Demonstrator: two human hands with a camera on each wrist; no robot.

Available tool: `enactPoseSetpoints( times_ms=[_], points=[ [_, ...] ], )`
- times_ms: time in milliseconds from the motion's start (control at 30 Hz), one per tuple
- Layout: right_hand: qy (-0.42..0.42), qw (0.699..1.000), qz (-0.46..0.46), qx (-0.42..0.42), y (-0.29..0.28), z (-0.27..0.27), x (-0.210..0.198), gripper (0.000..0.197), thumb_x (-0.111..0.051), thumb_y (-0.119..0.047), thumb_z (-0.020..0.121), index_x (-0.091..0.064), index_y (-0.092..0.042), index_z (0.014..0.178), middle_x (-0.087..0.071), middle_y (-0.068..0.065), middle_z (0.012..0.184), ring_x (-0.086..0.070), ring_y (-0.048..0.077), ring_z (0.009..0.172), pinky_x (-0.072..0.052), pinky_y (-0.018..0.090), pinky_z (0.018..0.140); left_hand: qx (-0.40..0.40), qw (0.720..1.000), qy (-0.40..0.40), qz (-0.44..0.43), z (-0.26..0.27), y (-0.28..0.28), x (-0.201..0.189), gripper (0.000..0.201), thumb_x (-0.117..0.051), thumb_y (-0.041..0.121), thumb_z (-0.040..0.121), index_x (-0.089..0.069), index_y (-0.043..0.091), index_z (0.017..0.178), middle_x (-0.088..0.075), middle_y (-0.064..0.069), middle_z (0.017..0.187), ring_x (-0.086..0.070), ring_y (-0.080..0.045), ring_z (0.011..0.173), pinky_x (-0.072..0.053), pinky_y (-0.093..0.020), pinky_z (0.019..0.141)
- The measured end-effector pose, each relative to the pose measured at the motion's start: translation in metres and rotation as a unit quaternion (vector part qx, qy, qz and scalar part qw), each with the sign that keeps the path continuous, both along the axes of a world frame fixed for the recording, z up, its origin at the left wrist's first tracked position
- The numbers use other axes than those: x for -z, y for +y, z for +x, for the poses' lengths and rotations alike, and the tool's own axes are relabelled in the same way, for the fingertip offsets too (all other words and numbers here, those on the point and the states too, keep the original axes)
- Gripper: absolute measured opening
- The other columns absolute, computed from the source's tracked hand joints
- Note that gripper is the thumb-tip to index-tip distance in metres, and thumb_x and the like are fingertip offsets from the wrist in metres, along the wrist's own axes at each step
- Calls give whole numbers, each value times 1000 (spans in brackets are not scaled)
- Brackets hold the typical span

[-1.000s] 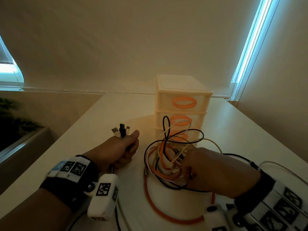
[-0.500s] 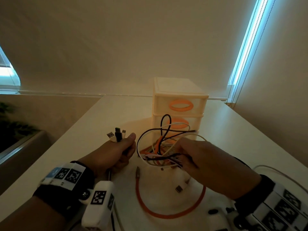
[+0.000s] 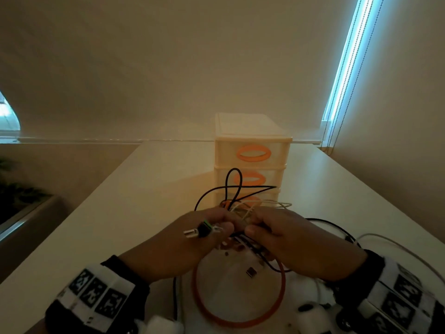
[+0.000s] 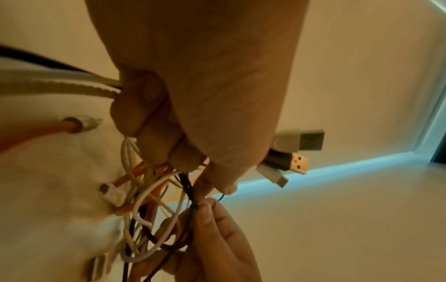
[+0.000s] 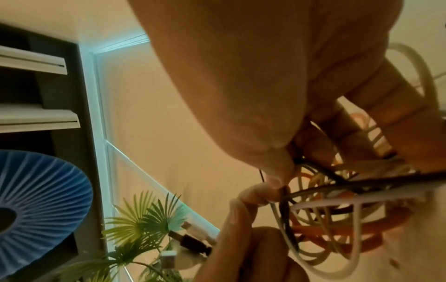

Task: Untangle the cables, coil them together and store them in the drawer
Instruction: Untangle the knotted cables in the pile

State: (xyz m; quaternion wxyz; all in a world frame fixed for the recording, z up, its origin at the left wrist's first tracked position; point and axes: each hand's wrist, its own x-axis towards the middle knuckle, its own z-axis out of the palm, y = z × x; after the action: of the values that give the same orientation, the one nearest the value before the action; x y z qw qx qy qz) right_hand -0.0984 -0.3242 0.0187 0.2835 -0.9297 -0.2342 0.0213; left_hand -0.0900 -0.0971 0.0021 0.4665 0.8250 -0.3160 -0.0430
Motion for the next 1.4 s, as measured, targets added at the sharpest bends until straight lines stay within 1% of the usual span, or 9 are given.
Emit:
enactPoseSetpoints(
  times_ms=[100, 233, 433, 533, 700, 833, 933, 1200, 1400],
  points=[
    [-20, 999, 32, 2, 6, 2, 2, 18, -55, -38, 100, -59, -30, 84, -61, -8, 84, -57, 7, 76, -47, 25, 66, -16, 997, -70, 34, 6, -2, 9, 15, -57, 33, 103, -68, 24, 106, -69, 14, 102, -66, -5, 95, -51, -23, 79],
    [-7, 993, 115, 30, 12, 2, 2, 24, -58, -38, 98, -63, -28, 78, -64, -19, 74, -56, -2, 62, -45, 13, 57, -39, 991, -125, 20, 8, -7, 17, 20, -56, 37, 98, -69, 22, 97, -69, 12, 92, -66, -4, 83, -51, -19, 72],
    [12, 999, -22, -45, 8, -4, -2, 24, -66, -33, 94, -64, -10, 86, -61, -3, 86, -55, 9, 80, -45, 18, 70, -107, 958, 136, -229, 14, 10, 1, 30, -45, 26, 106, -53, 7, 85, -29, -1, 56, -19, -17, 47, -21, -25, 45],
    [-19, 999, 30, -3, 14, 1, 2, 19, -60, -35, 98, -63, -20, 87, -61, -8, 83, -56, 3, 80, -46, 16, 69, -77, 989, 75, -104, 7, 4, -3, 20, -48, 24, 106, -65, 17, 98, -50, 8, 56, -40, -8, 44, -32, -18, 44],
    [-99, 984, 142, 33, 21, 6, 16, 18, -64, -33, 95, -61, -30, 78, -62, -13, 75, -57, 3, 70, -44, 14, 61, -11, 996, -76, 52, 4, -4, 7, 6, -57, 27, 102, -61, 27, 106, -66, 17, 101, -65, -3, 91, -46, -14, 73],
    [-77, 980, 182, 0, 19, 8, 16, 7, -69, -31, 93, -64, -30, 89, -65, -8, 83, -59, 5, 70, -48, 16, 63, -55, 995, 42, -65, 1, -8, 6, 19, -54, 24, 104, -57, 12, 90, -58, 13, 64, -51, 2, 53, -38, -12, 52],
    [-63, 995, 73, -37, 14, 10, 20, 15, -71, -29, 90, -61, -31, 101, -61, -10, 90, -58, 7, 80, -52, 22, 69, -69, 949, 208, -225, -1, -10, 7, 15, -49, 14, 104, -52, 7, 92, -40, 8, 52, -32, -5, 39, -30, -16, 41],
    [-72, 997, -9, 1, -14, 16, 14, 43, -74, -33, 87, -50, -45, 121, -63, -19, 110, -63, -1, 93, -50, 12, 73, -50, 825, 286, -485, 11, 6, -3, 8, -51, 20, 96, -57, 18, 91, -18, 6, 52, -5, -9, 43, -8, -17, 40],
    [-87, 989, -90, 83, -51, 38, 17, 23, -73, -27, 89, -59, -44, 94, -62, -9, 74, -58, 4, 68, -42, 15, 59, -41, 796, 265, -543, 17, 29, -16, 19, -52, 28, 95, -66, 15, 99, -8, 7, 56, -3, -9, 44, -9, -19, 37]
  ],
)
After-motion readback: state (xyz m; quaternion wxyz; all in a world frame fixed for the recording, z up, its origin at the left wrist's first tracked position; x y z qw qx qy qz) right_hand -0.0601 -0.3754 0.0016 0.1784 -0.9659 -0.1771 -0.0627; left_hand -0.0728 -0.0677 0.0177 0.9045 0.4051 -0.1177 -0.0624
